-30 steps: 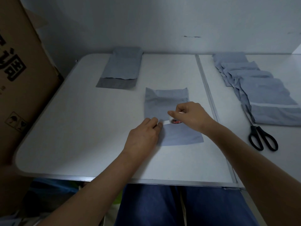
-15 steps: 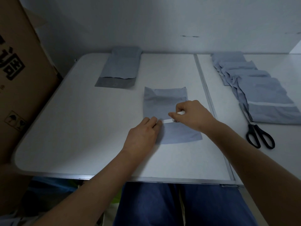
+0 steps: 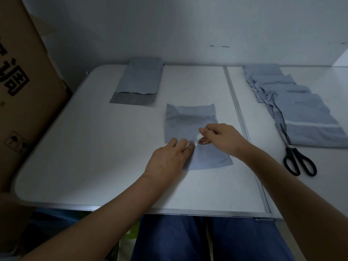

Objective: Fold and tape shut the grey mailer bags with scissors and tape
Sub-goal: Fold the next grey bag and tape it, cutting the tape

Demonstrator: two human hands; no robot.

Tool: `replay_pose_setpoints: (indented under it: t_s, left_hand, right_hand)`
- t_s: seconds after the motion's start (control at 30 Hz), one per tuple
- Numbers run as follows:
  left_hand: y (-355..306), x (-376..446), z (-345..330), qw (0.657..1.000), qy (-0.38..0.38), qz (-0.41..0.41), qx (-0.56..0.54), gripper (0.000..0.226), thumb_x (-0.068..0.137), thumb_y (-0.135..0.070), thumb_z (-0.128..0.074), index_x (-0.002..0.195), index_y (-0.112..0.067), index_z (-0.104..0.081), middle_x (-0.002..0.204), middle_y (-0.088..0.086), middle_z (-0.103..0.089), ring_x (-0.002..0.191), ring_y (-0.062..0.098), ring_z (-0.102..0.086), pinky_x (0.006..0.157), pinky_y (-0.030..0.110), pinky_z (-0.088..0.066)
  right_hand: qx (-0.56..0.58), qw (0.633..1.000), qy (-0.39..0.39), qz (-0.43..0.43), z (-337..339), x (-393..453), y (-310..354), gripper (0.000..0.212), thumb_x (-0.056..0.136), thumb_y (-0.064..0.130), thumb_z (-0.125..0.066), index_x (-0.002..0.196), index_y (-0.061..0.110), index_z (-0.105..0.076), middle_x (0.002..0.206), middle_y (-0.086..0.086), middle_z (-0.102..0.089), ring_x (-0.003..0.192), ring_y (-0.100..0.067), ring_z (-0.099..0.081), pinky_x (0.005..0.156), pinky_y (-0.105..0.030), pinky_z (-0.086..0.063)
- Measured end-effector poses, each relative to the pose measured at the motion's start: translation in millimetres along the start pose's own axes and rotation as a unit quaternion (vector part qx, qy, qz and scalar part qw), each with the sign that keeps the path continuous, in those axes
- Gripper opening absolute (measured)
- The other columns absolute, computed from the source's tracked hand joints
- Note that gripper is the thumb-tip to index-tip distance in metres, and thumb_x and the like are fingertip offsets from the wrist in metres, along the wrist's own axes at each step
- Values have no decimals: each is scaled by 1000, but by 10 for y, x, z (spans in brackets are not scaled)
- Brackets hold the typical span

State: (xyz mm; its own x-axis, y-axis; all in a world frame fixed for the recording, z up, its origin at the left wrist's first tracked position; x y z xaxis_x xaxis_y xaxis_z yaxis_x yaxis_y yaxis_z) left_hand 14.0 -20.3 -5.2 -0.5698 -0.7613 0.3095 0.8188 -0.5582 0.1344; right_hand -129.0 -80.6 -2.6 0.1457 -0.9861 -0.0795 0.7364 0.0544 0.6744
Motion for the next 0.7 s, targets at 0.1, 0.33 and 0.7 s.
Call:
replay_pose_setpoints:
  t_s: [0.1, 0.33, 0.7]
  left_hand:
    - [19, 45, 0, 1000, -1, 11, 0, 48, 58, -13, -81, 105, -16, -71, 85, 0, -57, 68, 17, -54, 43, 23, -20]
    - [24, 155, -148, 992, 13, 59, -111, 13, 83, -6, -60, 95, -7, -66, 95, 4, -55, 85, 22, -52, 45, 31, -40]
    - [-32, 129, -116, 996, 14, 72, -50, 16, 72, -16, -80, 85, -16, -70, 75, -4, -52, 68, 16, -52, 42, 19, -1]
  right_hand:
    - [87, 996, -6, -13, -4, -20, -69, 32, 91, 43, -60, 70, 19, -59, 65, 9, -60, 65, -7, -54, 64, -24, -41]
    - [147, 989, -13, -10, -28, 7, -78, 24, 83, 39, -72, 80, 16, -66, 58, 18, -60, 57, 3, -55, 65, -22, -46]
    - [192, 981, 3, 1, -35, 30, -38, 22, 81, 31, -76, 78, 14, -63, 69, 2, -66, 83, -28, -70, 83, -43, -54]
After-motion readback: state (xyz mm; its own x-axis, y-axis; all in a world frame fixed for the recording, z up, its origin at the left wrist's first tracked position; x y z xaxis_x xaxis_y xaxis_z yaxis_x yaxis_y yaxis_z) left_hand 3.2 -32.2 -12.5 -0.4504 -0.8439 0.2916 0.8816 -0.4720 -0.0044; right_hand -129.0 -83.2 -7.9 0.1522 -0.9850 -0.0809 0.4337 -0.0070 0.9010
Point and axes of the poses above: each hand's wrist, its own x-axis towards the middle knuckle, its own z-axis out of the back of the hand, y = z × x, the point moved 7 cm from there along x, towards the middle knuckle
